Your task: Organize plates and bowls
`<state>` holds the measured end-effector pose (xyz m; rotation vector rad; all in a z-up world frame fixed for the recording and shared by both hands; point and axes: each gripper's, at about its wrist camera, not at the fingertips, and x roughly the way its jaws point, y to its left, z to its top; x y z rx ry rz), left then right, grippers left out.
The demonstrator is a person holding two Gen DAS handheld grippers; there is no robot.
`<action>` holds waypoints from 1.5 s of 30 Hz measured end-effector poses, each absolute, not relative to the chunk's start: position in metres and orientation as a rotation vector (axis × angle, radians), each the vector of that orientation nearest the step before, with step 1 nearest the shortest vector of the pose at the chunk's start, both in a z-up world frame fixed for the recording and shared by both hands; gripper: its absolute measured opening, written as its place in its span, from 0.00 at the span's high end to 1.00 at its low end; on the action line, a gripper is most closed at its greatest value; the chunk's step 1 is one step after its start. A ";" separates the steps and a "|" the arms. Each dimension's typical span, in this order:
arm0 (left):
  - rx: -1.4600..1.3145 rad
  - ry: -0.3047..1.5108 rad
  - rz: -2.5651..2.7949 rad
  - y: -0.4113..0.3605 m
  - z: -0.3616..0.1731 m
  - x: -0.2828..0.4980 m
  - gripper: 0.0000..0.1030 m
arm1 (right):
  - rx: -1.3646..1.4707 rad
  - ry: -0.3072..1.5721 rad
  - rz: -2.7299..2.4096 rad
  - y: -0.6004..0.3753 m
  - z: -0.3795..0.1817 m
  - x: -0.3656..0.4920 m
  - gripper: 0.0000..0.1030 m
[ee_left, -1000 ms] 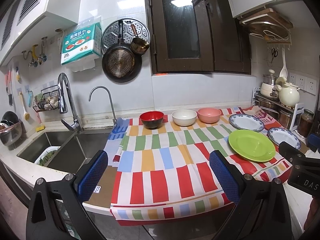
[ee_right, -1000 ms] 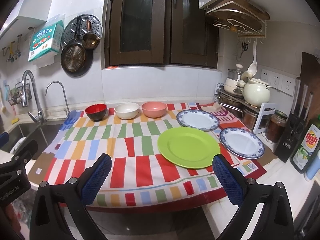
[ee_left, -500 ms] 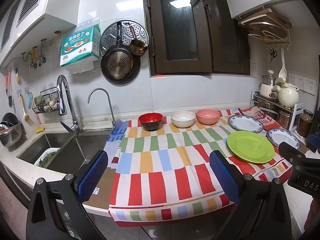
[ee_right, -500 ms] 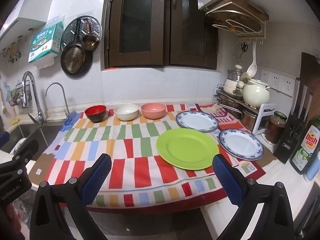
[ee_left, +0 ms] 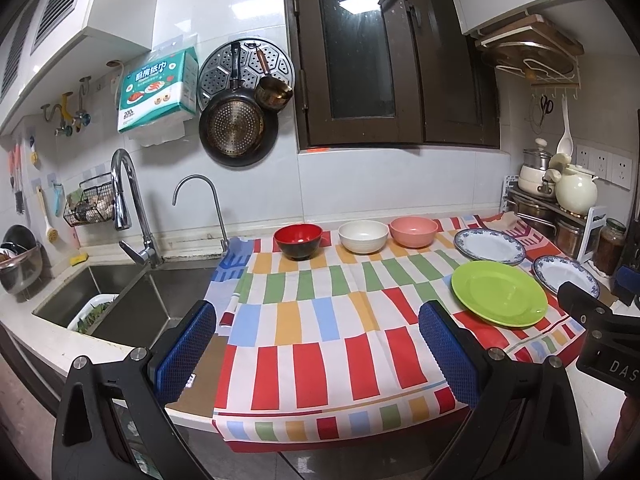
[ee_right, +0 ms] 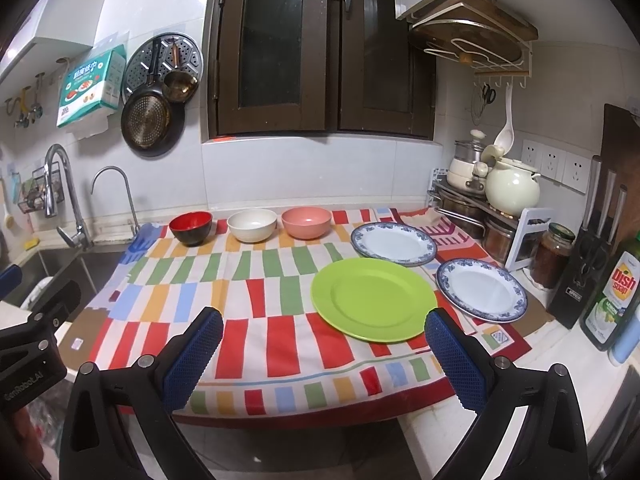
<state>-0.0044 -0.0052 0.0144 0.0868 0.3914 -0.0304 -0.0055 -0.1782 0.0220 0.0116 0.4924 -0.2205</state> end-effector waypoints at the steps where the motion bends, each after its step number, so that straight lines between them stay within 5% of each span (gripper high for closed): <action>1: 0.087 0.392 -0.031 -0.006 0.015 -0.004 0.00 | 0.012 0.494 -0.220 -0.178 0.022 -0.005 0.01; 45: 0.211 0.472 -0.217 -0.097 0.014 0.056 0.00 | 0.094 0.576 -0.292 -0.263 0.014 0.030 0.01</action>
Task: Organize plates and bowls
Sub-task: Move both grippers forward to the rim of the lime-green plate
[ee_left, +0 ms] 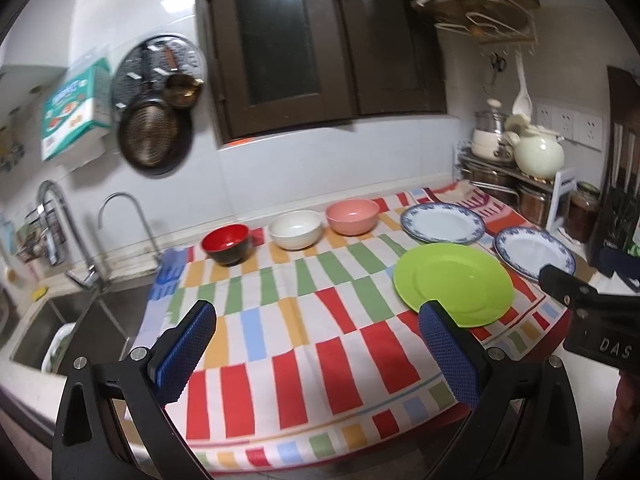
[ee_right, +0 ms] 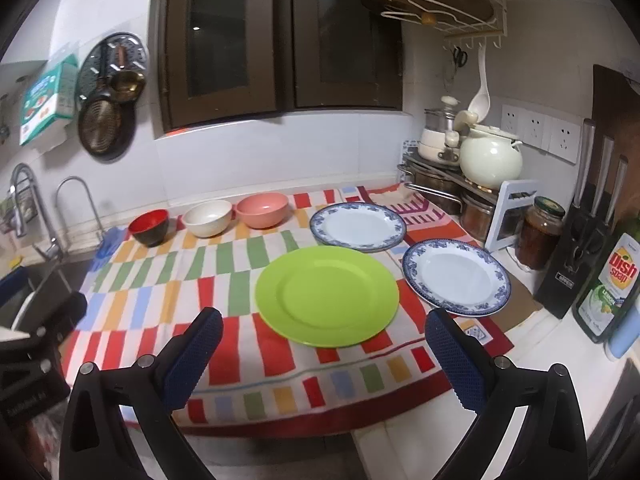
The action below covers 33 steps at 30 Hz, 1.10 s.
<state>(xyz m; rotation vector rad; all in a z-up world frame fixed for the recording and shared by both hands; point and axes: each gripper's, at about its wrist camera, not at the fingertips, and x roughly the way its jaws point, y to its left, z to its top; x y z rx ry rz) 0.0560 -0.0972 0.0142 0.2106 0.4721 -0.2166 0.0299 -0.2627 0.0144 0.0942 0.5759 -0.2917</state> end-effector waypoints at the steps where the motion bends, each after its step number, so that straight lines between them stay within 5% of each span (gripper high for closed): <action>1: 0.215 0.470 -0.234 -0.099 0.012 0.063 0.00 | 0.102 0.579 -0.301 -0.265 0.013 0.035 0.01; 20: 0.334 0.560 -0.455 -0.159 -0.014 0.199 0.07 | 0.166 0.668 -0.616 -0.299 -0.013 0.117 0.01; 33: 0.391 0.761 -0.411 -0.220 -0.064 0.247 0.18 | 0.205 0.869 -0.548 -0.369 -0.066 0.168 0.18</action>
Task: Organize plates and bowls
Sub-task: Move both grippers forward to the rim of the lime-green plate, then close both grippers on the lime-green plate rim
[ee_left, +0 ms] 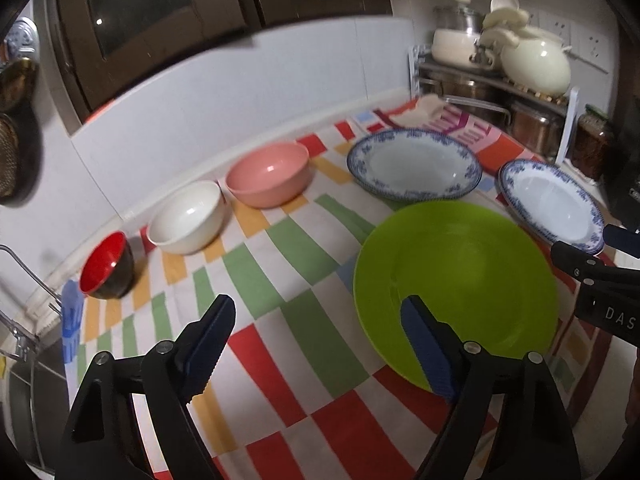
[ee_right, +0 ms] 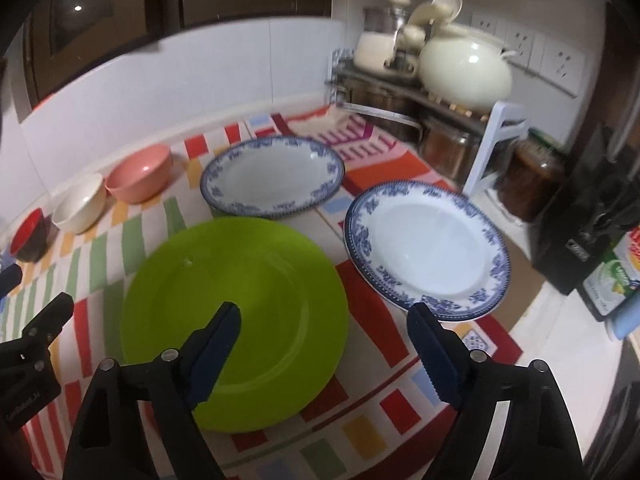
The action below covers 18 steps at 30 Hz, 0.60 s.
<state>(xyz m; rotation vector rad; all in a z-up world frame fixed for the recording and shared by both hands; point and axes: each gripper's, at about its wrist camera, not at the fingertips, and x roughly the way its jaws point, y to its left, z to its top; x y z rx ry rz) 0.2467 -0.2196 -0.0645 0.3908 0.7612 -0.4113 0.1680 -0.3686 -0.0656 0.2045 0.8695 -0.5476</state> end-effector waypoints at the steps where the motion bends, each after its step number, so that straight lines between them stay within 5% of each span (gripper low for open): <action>1: 0.391 0.773 -0.409 -0.222 -0.068 0.249 0.19 | 0.207 0.880 -0.542 -0.371 -0.069 0.170 0.19; 18: 0.376 0.948 -0.433 -0.253 -0.122 0.286 0.34 | 0.237 1.008 -0.497 -0.404 -0.123 0.201 0.41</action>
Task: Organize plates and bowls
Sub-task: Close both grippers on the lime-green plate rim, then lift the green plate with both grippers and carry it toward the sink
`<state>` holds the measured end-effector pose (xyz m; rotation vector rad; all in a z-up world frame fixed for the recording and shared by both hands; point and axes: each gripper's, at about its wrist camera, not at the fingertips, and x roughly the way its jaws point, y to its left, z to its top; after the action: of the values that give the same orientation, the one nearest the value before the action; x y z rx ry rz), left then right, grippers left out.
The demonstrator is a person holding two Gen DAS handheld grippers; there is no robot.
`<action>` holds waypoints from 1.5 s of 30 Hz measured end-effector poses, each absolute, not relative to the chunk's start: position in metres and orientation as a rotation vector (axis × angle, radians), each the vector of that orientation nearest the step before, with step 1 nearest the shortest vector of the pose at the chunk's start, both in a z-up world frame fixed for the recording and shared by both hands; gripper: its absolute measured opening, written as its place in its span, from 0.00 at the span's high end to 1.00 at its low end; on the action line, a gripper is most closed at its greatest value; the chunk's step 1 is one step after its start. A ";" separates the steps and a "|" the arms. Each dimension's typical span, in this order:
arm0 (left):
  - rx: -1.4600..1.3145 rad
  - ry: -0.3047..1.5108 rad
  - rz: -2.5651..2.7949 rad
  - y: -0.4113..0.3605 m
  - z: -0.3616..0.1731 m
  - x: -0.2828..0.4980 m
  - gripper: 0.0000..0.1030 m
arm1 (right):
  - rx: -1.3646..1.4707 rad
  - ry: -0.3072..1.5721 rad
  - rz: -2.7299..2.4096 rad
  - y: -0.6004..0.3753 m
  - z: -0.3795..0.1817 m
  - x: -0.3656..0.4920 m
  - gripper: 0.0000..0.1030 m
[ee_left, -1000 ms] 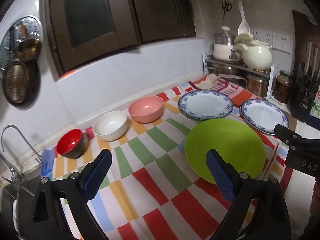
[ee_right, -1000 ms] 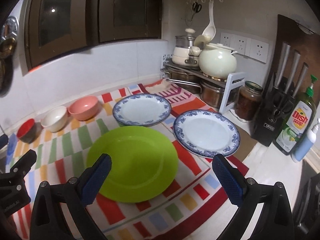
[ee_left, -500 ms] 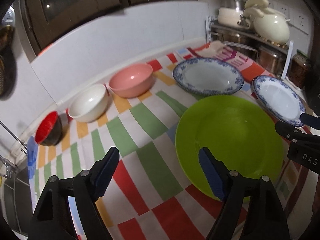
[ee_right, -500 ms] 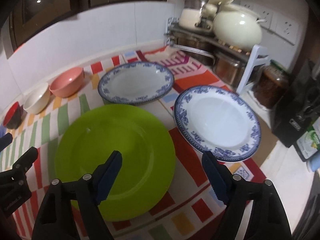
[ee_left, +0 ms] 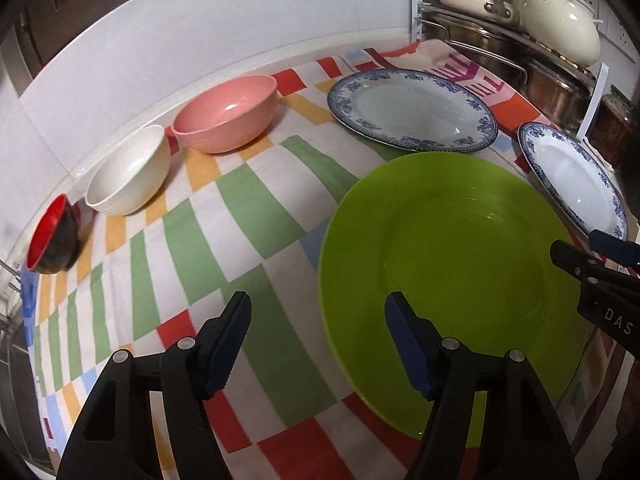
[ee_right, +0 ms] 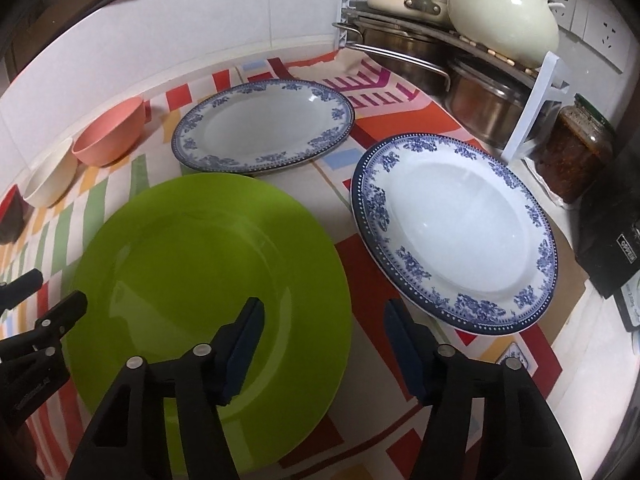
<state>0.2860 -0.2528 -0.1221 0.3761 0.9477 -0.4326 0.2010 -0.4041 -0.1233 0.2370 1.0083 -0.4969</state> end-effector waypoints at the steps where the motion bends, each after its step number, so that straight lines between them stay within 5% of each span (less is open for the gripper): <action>1: 0.374 0.948 -0.436 -0.254 -0.122 0.287 0.34 | 0.243 1.009 -0.495 -0.405 -0.124 0.201 0.42; 24: 0.348 1.004 -0.483 -0.268 -0.136 0.298 0.61 | 0.272 1.031 -0.447 -0.415 -0.138 0.212 0.63; 45: 0.322 0.985 -0.448 -0.250 -0.127 0.298 0.63 | 0.243 1.012 -0.439 -0.398 -0.123 0.214 0.66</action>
<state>0.2979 -0.2504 -0.1267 0.3218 0.9850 -0.4480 0.2141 -0.3983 -0.1230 0.2431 1.0123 -0.4391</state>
